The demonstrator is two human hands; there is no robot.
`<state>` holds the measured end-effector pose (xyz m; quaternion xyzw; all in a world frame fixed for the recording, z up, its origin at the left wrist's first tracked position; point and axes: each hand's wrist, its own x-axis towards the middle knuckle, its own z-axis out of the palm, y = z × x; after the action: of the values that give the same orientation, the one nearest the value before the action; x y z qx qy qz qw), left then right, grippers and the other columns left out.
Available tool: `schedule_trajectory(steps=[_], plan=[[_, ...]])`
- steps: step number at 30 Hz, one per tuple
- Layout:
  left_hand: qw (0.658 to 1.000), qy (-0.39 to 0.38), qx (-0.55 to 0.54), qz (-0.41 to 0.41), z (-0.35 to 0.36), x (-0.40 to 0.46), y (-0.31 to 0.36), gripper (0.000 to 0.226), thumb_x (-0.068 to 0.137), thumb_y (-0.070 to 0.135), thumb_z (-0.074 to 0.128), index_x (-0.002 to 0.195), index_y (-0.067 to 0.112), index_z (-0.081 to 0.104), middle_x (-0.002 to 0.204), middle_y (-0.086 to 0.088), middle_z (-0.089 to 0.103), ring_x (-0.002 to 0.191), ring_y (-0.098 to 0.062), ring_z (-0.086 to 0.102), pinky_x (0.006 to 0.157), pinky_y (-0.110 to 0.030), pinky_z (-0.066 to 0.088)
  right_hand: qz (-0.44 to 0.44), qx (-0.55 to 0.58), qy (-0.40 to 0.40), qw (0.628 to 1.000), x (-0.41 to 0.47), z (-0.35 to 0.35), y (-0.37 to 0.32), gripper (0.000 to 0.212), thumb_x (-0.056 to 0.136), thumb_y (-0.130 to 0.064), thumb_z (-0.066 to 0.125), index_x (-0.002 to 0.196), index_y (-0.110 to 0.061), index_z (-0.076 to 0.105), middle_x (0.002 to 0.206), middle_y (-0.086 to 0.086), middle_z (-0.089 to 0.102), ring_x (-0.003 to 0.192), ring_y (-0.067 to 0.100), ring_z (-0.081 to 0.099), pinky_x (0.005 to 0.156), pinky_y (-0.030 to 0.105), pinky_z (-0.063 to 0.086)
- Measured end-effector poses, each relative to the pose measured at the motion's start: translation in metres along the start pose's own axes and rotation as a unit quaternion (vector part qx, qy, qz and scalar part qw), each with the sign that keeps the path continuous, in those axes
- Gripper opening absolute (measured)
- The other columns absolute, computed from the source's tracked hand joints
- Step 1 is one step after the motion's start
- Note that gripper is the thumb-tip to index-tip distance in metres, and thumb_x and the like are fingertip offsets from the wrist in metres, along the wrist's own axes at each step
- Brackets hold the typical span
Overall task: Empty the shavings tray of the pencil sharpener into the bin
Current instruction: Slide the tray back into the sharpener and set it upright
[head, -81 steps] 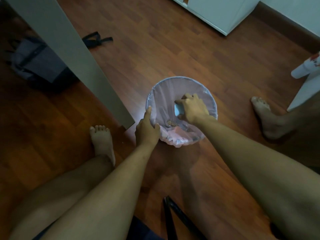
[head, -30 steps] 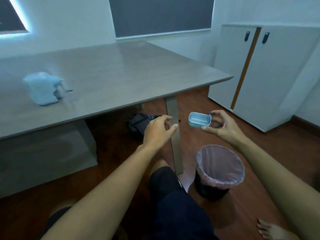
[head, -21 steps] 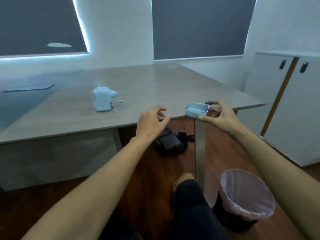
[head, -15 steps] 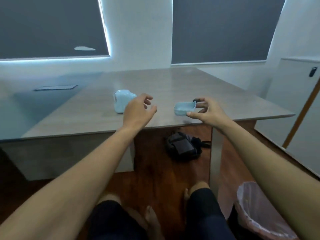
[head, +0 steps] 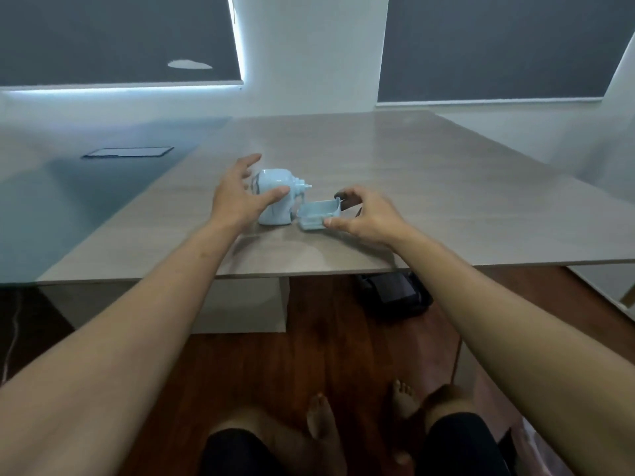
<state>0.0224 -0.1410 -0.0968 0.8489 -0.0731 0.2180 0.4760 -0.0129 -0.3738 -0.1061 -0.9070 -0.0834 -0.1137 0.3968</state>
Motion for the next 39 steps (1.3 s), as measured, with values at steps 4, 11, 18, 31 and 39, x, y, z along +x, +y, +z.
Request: schedule_trajectory(steps=[4, 11, 18, 31, 39], plan=[[0.995, -0.064, -0.076, -0.001, 0.006, 0.01, -0.013, 0.069, 0.076, 0.033, 0.082, 0.137, 0.029, 0.053, 0.123, -0.001, 0.061, 0.101, -0.014, 0.061, 0.087, -0.025, 0.052, 0.01, -0.014, -0.013, 1.0, 0.018, 0.006, 0.005, 0.067, 0.075, -0.042, 0.081, 0.132, -0.017, 0.057, 0.119, -0.003, 0.066, 0.092, 0.011, 0.056, 0.079, 0.023, 0.039], [0.989, -0.064, -0.129, 0.014, 0.013, 0.018, -0.024, 0.054, 0.076, 0.03, 0.082, 0.125, 0.024, 0.061, 0.114, -0.005, 0.067, 0.084, -0.007, 0.061, 0.073, -0.015, 0.053, -0.005, 0.003, -0.018, 1.0, 0.041, 0.015, 0.007, 0.065, 0.074, -0.043, 0.081, 0.131, -0.019, 0.058, 0.116, -0.006, 0.067, 0.071, -0.005, 0.05, 0.072, 0.02, 0.038], [0.987, -0.06, -0.147, 0.009, 0.015, 0.018, -0.03, 0.065, 0.062, 0.048, 0.085, 0.121, 0.03, 0.063, 0.112, -0.004, 0.069, 0.088, -0.012, 0.064, 0.079, -0.027, 0.057, 0.001, 0.006, -0.04, 0.999, 0.05, 0.019, 0.003, 0.064, 0.073, -0.042, 0.082, 0.13, -0.022, 0.06, 0.115, -0.008, 0.069, 0.075, -0.003, 0.054, 0.067, 0.015, 0.04], [0.988, -0.037, -0.152, -0.013, 0.016, 0.015, -0.027, 0.071, 0.054, 0.054, 0.086, 0.118, 0.035, 0.062, 0.114, -0.002, 0.07, 0.102, -0.025, 0.069, 0.086, -0.04, 0.059, 0.096, 0.109, -0.025, 0.989, 0.049, 0.037, -0.011, 0.055, 0.056, -0.01, 0.092, 0.108, -0.013, 0.075, 0.096, -0.001, 0.077, 0.087, 0.009, 0.072, 0.088, 0.026, 0.056], [0.988, -0.012, -0.148, -0.036, 0.018, 0.014, -0.024, 0.068, 0.053, 0.055, 0.086, 0.115, 0.038, 0.063, 0.111, 0.001, 0.07, 0.1, -0.023, 0.069, 0.085, -0.046, 0.059, 0.128, 0.172, -0.081, 0.973, 0.046, 0.027, -0.024, 0.054, 0.068, 0.011, 0.073, 0.117, -0.012, 0.071, 0.106, 0.0, 0.075, 0.076, 0.01, 0.063, 0.048, 0.013, 0.042]])
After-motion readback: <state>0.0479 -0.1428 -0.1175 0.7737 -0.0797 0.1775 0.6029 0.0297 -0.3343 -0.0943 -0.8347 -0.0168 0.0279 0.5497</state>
